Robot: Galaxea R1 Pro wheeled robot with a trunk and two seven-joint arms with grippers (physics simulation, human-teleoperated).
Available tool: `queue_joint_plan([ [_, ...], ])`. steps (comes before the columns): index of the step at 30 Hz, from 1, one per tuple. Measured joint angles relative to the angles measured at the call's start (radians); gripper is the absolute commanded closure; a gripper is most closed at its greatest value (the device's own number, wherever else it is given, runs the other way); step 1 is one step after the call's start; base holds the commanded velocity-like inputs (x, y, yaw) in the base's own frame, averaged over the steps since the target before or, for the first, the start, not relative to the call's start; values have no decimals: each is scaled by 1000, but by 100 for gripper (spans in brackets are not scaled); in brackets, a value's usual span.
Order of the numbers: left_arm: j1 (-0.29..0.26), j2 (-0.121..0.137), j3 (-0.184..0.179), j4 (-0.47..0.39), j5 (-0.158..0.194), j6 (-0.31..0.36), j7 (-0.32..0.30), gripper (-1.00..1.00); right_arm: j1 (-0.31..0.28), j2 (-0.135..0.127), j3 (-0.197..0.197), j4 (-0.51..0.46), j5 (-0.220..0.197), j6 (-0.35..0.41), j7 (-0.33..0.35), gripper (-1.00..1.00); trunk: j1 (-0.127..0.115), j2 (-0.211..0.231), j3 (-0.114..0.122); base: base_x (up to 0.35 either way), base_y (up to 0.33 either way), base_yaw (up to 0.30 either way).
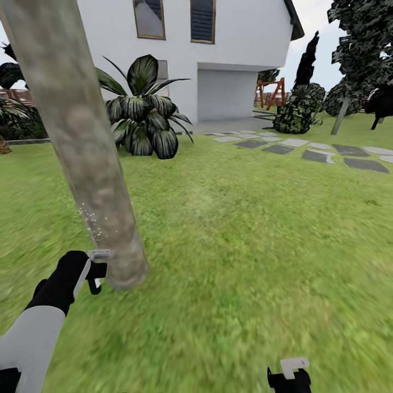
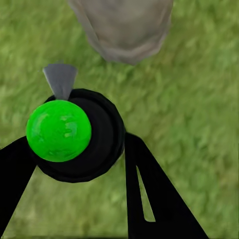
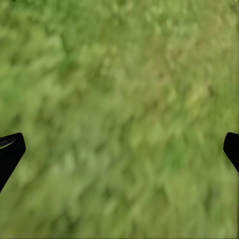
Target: In the garden, pick up the pesticide atomizer on the floor and spray pesticide onto both trees until each tree trunk is fully covered.
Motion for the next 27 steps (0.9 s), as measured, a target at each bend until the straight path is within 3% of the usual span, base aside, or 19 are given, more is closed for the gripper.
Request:
queue_joint_plan([
  [9,-3,-6,-1,0,6,3,20,100,0,0,0,0,0,0,0,-100,0,0,0,202,-220,267],
  [15,-3,-6,-1,0,5,3,20,100,0,0,0,0,0,0,0,-100,0,0,0,218,-196,33],
  [22,-7,-5,-2,-2,6,4,19,100,0,0,0,0,1,0,0,-100,0,0,0,15,-269,1],
  [27,-25,-1,-2,-2,4,15,17,100,0,0,0,0,0,-1,0,-100,0,0,0,-71,-273,201],
])
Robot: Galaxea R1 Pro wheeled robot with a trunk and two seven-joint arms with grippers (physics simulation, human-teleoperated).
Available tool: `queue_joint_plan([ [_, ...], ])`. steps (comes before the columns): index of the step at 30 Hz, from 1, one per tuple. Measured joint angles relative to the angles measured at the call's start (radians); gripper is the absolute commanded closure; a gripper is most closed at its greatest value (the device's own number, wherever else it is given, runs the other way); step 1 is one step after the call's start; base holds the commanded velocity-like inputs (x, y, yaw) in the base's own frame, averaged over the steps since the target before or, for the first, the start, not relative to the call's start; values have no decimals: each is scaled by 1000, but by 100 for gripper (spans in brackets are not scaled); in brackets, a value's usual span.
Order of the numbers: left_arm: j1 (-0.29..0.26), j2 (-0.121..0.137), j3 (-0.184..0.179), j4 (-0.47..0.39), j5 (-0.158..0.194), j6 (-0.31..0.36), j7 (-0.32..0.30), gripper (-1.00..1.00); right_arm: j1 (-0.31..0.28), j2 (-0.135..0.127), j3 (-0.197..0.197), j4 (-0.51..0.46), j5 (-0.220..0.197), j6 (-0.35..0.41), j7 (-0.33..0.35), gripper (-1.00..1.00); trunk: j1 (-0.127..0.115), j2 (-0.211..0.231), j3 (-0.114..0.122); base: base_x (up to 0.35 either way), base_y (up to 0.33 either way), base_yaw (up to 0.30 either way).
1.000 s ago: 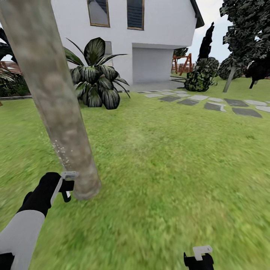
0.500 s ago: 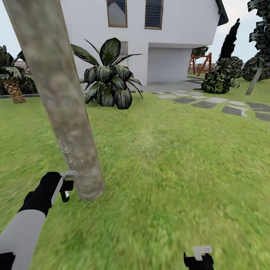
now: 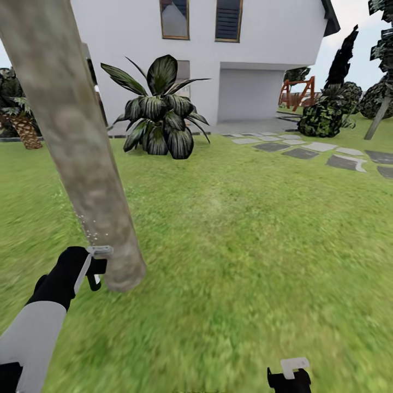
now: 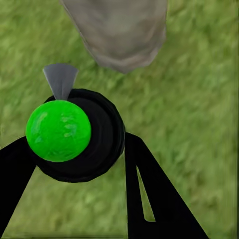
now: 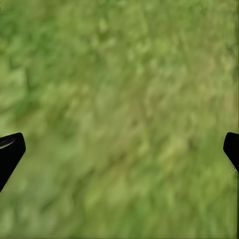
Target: In the garden, pick up the pesticide atomizer on the floor and spray pesticide onto both trees until each tree trunk is fully covered.
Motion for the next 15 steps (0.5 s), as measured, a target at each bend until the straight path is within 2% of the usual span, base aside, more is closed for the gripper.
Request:
queue_joint_plan([
  [3,-15,-3,-1,0,0,2,0,100,0,0,0,0,0,0,-1,-100,0,0,0,-82,-273,273],
  [7,-76,8,-4,1,-7,40,-2,100,0,0,0,0,1,0,-1,-100,0,0,0,-68,-273,276],
  [12,-167,13,-6,3,-5,49,-1,100,0,0,0,0,1,0,-1,-100,0,0,0,-7,-273,277],
  [15,-191,18,-3,3,-6,50,-1,100,0,0,0,0,0,0,-1,-100,0,0,0,77,-267,277],
])
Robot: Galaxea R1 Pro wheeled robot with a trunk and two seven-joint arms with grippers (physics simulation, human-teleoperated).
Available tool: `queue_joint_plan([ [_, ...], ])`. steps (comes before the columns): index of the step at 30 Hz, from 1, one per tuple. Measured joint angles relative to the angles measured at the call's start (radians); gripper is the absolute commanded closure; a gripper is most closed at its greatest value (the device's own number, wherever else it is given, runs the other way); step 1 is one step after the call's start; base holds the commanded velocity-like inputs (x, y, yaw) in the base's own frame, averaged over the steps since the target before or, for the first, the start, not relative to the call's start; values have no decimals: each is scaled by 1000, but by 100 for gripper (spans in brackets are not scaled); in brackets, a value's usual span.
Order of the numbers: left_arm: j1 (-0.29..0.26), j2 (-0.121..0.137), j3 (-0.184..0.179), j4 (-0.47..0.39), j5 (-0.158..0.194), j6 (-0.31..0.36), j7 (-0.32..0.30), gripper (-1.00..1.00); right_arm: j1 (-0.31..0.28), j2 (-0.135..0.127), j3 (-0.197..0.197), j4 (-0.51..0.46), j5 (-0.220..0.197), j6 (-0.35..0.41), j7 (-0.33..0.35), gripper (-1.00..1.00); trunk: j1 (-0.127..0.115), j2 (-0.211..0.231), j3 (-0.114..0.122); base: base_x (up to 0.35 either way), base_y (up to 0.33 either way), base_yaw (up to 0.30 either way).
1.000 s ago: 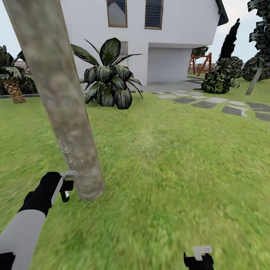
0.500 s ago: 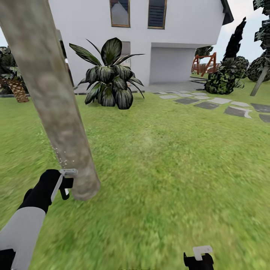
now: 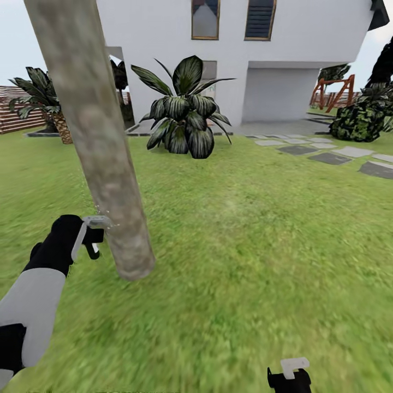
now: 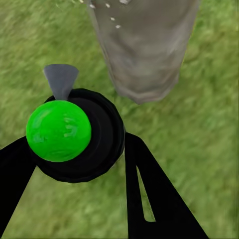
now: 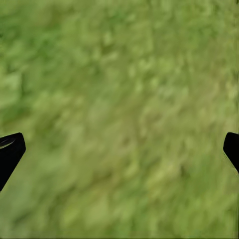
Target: In the garden, pick up the pesticide atomizer on the floor and spray pesticide onto both trees until each tree trunk is fully covered.
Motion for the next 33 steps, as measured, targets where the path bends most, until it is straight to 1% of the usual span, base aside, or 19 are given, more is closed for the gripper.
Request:
queue_joint_plan([
  [6,-40,4,2,-1,2,3,-1,100,0,1,0,0,0,1,0,-100,0,0,0,82,-77,271],
  [14,-122,-6,-8,13,9,5,-2,100,0,-3,0,1,0,2,0,-100,0,0,0,1,-1,28],
  [18,-122,-1,-8,10,8,5,-4,100,0,-3,-1,0,-1,1,0,-100,0,0,0,1,-23,0],
  [26,-111,-7,-10,2,8,5,-6,100,0,-3,-2,0,-1,1,0,-100,0,0,0,55,-245,-1],
  [33,-109,-1,-10,2,9,4,-7,100,0,-2,0,-1,-1,1,1,-100,0,0,5,17,-271,-195],
])
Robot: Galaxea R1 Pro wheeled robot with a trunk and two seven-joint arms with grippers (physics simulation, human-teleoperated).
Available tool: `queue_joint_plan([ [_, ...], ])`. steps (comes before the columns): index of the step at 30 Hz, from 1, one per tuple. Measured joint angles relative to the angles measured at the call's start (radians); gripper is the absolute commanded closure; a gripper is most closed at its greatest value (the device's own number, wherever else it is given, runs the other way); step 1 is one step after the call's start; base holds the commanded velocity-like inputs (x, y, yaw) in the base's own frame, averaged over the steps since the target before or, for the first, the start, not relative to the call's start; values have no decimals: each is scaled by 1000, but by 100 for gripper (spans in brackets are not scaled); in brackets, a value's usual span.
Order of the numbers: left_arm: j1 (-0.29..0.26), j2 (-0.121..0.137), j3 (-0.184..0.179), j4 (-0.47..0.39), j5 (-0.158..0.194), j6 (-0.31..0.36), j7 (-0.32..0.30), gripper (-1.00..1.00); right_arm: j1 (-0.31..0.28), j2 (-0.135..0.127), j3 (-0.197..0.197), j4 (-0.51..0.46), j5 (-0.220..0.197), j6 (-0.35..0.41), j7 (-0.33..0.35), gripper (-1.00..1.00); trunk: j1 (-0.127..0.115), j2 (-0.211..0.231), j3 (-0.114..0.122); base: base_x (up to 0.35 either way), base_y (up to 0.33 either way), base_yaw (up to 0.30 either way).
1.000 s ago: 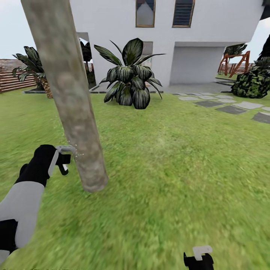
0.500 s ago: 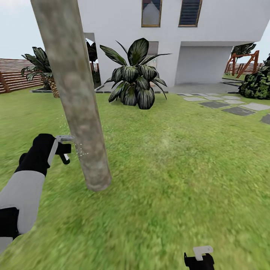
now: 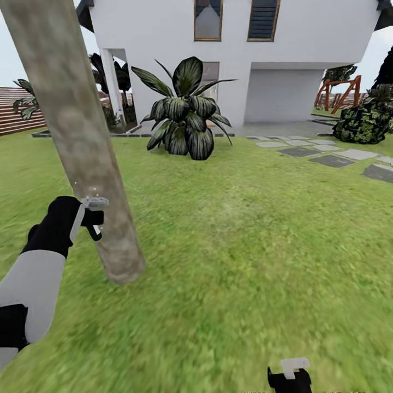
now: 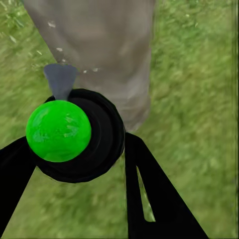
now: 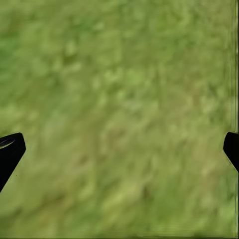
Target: In the garden, pick up the pesticide atomizer on the floor and spray pesticide onto both trees until each tree trunk is fully covered.
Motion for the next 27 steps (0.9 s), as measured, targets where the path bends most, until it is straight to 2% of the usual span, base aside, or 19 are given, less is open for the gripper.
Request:
queue_joint_plan([
  [10,2,4,3,0,-5,0,0,100,0,0,0,0,0,0,0,-100,0,0,1,-123,-265,-7],
  [17,8,8,11,14,-9,-2,6,100,0,2,0,1,0,0,0,-100,0,0,1,101,-236,241],
  [23,67,6,10,14,-10,-5,7,100,0,1,0,0,0,0,0,-100,0,0,1,221,-192,118],
  [27,105,22,14,14,-17,-6,12,100,0,-1,-1,0,0,0,0,-100,0,0,1,120,-261,0],
])
